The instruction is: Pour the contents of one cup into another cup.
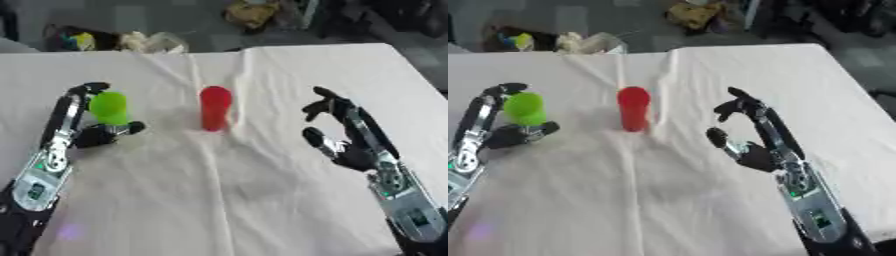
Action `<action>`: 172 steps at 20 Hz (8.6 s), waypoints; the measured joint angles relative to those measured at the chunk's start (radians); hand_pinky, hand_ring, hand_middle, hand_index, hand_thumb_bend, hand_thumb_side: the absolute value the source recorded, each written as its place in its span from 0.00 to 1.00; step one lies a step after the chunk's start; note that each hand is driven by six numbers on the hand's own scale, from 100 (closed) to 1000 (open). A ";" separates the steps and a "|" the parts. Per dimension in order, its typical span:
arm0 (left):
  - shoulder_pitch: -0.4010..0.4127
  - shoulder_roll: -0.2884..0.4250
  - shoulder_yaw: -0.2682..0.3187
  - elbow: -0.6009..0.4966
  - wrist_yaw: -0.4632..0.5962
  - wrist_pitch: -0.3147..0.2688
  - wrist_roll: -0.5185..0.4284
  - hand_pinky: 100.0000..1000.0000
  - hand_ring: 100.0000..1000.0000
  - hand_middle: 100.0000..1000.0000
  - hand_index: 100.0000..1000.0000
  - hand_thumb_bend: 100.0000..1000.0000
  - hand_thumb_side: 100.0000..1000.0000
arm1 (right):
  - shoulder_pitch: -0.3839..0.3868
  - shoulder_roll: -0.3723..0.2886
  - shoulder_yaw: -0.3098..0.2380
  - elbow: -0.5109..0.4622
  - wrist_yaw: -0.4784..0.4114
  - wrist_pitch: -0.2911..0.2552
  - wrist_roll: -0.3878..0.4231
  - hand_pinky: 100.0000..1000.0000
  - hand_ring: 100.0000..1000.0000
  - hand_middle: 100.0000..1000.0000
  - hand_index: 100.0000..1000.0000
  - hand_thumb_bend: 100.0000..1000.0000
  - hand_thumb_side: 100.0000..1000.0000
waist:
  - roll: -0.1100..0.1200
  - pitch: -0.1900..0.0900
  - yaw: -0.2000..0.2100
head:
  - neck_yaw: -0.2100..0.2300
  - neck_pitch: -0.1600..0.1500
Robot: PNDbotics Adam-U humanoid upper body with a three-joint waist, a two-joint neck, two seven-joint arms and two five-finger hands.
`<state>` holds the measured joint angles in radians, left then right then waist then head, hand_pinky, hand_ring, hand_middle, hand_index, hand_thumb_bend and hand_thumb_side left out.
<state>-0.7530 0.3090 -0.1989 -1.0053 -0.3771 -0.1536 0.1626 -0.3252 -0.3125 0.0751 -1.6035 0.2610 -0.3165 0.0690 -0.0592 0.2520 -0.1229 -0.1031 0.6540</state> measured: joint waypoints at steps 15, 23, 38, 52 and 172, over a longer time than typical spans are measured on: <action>-0.006 -0.009 0.000 0.008 0.041 -0.012 -0.038 0.29 0.08 0.26 0.73 0.49 0.27 | 0.000 0.001 0.000 0.000 -0.003 -0.001 0.001 0.83 0.99 0.47 0.66 0.50 0.72 | 0.000 0.000 -0.007 | -0.001 -0.004; 0.014 -0.020 0.000 -0.013 0.077 0.000 -0.040 0.16 0.00 0.18 0.72 0.08 0.16 | 0.000 0.001 -0.001 0.000 -0.003 -0.001 0.000 0.83 0.99 0.46 0.66 0.49 0.72 | 0.000 -0.006 0.002 | -0.006 -0.004; 0.137 0.093 -0.026 -0.450 0.158 0.064 -0.022 0.17 0.00 0.19 0.72 0.07 0.12 | -0.016 -0.028 0.000 0.087 -0.036 0.009 0.001 0.81 0.98 0.41 0.67 0.51 0.67 | 0.000 -0.032 0.083 | -0.040 -0.004; 0.202 0.131 -0.082 -0.737 0.213 0.125 -0.114 0.18 0.00 0.19 0.72 0.07 0.13 | -0.165 -0.085 0.037 0.356 -0.049 -0.014 -0.037 0.82 1.00 0.45 0.73 0.64 0.58 | 0.037 -0.045 0.212 | -0.112 -0.018; -0.043 0.267 -0.324 -0.720 -0.114 0.153 -0.599 0.17 0.00 0.20 0.71 0.15 0.10 | -0.381 0.067 0.364 0.360 0.061 -0.062 0.311 0.64 0.77 0.04 0.38 0.00 0.06 | 0.105 -0.075 0.197 | -0.181 -0.094</action>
<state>-0.7958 0.5756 -0.5227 -1.7249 -0.4913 -0.0002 -0.4368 -0.7060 -0.2455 0.4393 -1.2432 0.3222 -0.3782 0.3795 0.0462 0.1769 0.0739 -0.2845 0.5604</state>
